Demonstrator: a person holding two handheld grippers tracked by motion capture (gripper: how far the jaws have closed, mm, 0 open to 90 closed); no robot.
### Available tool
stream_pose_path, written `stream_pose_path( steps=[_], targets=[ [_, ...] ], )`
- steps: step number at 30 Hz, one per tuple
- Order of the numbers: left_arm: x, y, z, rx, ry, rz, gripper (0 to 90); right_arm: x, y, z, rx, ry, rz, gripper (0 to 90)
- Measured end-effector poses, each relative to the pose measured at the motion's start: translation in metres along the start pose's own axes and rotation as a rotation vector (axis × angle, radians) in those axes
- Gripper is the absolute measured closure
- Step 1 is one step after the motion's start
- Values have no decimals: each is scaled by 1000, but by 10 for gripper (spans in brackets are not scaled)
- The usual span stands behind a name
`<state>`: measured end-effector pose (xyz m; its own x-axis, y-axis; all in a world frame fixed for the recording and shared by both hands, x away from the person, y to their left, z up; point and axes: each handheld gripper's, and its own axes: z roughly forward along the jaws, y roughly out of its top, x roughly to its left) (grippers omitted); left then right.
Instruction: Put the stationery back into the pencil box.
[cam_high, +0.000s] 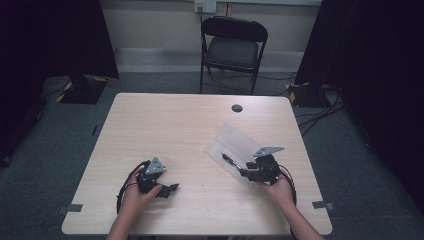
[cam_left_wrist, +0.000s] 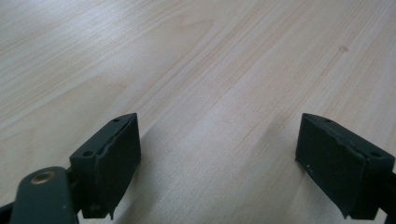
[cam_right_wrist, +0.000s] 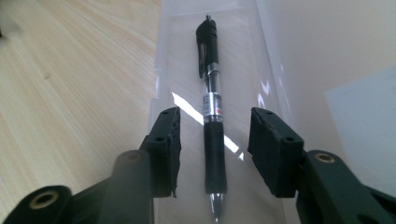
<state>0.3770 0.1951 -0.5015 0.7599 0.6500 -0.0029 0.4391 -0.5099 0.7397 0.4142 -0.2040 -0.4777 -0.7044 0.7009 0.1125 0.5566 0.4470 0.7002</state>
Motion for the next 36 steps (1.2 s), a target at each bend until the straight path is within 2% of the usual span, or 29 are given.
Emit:
stream_pose_path(
  steps=[4, 13, 16, 23, 36],
  targets=[
    [0, 0, 0, -2, 0, 0, 139, 2, 2, -3, -9, 9, 3, 455],
    [0, 0, 0, -1, 0, 0, 139, 8, 6, -7, -40, 4, -56, 246],
    [0, 0, 0, -1, 0, 0, 139, 10, 7, -8, -44, 8, -63, 207],
    [0, 0, 0, -2, 0, 0, 139, 15, 9, -12, -48, 28, -60, 157],
    [0, 0, 0, 1, 2, 0, 140, 22, 5, -16, -44, 66, -74, 151]
  ],
)
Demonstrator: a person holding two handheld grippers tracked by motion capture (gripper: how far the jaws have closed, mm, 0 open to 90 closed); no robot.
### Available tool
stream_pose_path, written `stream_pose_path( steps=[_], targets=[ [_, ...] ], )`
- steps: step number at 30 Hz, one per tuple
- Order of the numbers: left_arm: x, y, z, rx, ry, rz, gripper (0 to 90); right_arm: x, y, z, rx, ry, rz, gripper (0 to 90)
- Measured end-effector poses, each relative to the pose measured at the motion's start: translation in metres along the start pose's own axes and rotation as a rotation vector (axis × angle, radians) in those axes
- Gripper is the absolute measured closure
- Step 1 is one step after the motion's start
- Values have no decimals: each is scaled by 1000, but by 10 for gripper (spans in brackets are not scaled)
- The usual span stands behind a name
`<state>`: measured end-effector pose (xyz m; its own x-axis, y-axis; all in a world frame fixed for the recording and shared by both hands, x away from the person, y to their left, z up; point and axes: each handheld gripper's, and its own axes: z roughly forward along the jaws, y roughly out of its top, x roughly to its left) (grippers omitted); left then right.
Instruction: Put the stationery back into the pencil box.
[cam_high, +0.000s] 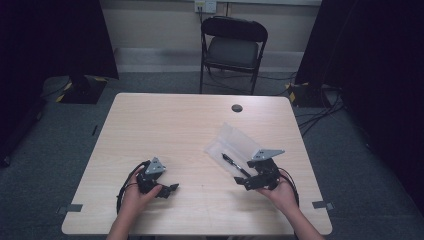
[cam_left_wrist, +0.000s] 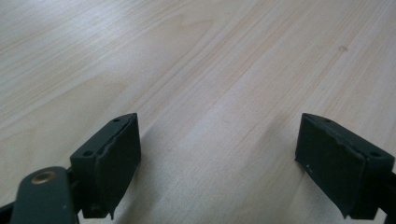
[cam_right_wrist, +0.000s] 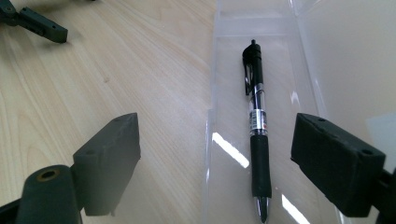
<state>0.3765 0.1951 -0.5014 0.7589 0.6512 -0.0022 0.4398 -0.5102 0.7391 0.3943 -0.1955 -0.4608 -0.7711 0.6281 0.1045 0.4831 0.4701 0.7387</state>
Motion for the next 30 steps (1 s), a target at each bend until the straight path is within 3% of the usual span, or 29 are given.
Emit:
stream_pose_path(
  steps=[7, 30],
  targets=[
    [0, 0, 0, -2, -1, 0, 140, 2, -2, -4, 0, 23, -11, 152],
    [0, 0, 0, -2, -1, 0, 140, -2, -12, -31, 1, 39, -30, 167]
  ],
)
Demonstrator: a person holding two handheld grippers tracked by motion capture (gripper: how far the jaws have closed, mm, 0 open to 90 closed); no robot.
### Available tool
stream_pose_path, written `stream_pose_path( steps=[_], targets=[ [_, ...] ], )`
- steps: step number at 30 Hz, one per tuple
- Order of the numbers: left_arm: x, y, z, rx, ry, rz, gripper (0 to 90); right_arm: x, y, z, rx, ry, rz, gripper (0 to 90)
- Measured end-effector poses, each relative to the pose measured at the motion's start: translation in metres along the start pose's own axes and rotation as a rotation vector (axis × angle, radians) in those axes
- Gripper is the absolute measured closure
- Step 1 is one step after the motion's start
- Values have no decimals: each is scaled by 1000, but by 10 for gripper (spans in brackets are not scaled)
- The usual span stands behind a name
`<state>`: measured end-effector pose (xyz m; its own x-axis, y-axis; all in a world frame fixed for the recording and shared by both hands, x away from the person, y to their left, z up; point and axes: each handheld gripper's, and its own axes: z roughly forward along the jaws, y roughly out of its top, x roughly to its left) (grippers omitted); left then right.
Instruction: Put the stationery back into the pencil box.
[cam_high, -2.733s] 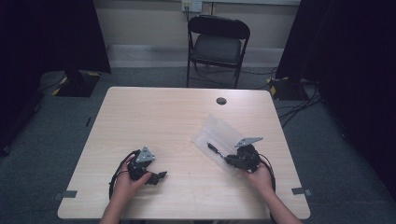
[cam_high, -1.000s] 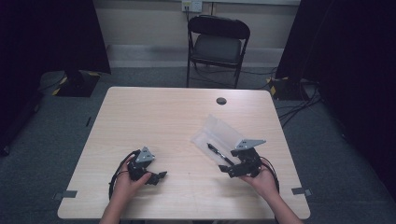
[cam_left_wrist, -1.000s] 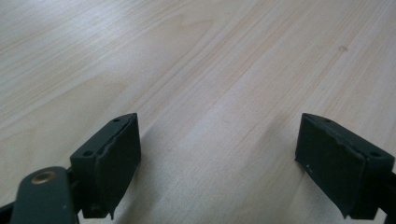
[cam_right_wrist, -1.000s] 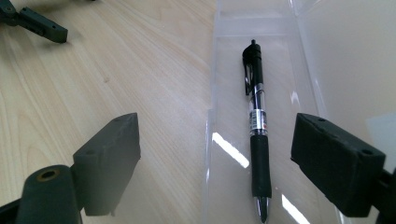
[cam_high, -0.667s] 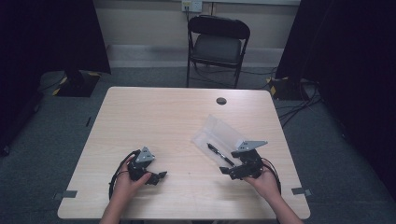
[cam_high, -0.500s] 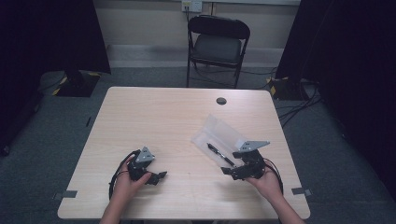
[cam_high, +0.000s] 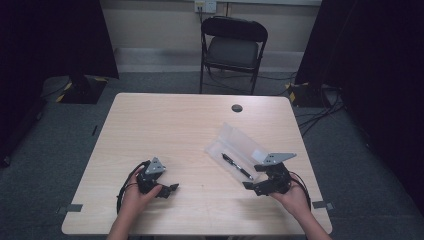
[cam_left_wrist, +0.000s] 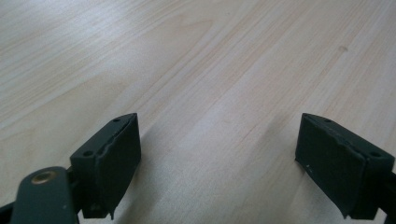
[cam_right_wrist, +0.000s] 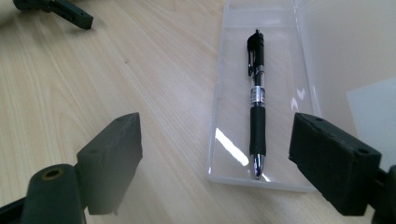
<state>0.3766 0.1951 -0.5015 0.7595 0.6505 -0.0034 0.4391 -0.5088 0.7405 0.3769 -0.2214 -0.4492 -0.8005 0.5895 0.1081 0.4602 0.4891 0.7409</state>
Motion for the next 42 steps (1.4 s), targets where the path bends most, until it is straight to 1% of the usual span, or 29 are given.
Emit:
stream_pose_path(
  steps=[4, 10, 19, 26, 38, 42],
  targets=[
    [0, 0, 0, 0, 0, 0, 140, -1, -2, -4, -1, 1, -5, 168],
    [0, 0, 0, 0, 0, 0, 140, -3, -6, -10, -2, 4, 0, 172],
    [0, 0, 0, 0, 0, 0, 140, -5, -12, -15, -1, 4, -10, 179],
    [0, 0, 0, 0, 0, 1, 140, -6, -17, -18, -3, 5, -8, 178],
    [0, 0, 0, 0, 0, 1, 140, -10, -25, -24, -7, -1, 6, 178],
    [0, 0, 0, 0, 1, 0, 140, -11, -28, -26, -3, -15, 0, 179]
  ],
)
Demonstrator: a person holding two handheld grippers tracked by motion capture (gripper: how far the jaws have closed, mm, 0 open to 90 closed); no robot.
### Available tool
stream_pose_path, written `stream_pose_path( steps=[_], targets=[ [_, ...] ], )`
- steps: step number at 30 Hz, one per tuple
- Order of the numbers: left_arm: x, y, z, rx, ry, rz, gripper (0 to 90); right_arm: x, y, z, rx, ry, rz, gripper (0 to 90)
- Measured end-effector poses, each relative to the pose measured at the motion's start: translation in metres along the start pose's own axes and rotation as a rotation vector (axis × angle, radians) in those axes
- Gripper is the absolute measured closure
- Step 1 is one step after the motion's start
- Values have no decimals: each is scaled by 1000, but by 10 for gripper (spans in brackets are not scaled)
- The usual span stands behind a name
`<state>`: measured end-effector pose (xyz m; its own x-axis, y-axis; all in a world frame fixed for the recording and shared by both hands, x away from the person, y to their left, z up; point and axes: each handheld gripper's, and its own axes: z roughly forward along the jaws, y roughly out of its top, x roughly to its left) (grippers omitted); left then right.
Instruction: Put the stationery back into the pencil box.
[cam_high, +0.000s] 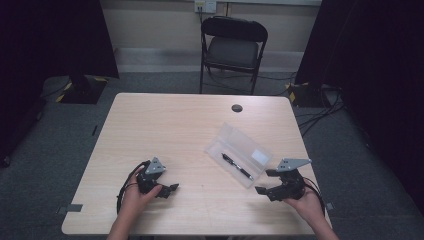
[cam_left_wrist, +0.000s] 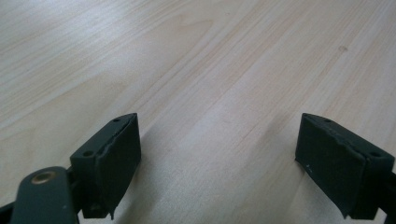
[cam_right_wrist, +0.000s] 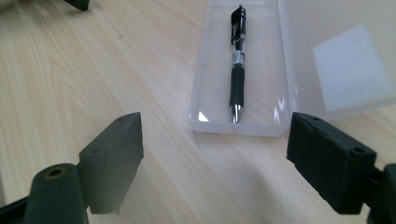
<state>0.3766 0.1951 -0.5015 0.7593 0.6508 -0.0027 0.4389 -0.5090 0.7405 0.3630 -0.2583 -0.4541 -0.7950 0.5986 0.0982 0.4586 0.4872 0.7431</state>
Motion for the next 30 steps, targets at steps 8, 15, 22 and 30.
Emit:
stream_pose_path(
  steps=[8, 15, 22, 30],
  targets=[
    [0, 0, 0, 0, 0, 0, 140, -3, -6, -4, -6, 2, 11, 179],
    [0, 0, 0, 0, 0, 0, 140, -5, -11, -7, -4, 0, 7, 182],
    [0, 0, 0, 0, 0, 0, 140, -11, -17, -11, -16, -18, 16, 181],
    [0, 0, 0, 0, 0, 0, 140, -20, -26, -15, -19, -41, 33, 183]
  ],
)
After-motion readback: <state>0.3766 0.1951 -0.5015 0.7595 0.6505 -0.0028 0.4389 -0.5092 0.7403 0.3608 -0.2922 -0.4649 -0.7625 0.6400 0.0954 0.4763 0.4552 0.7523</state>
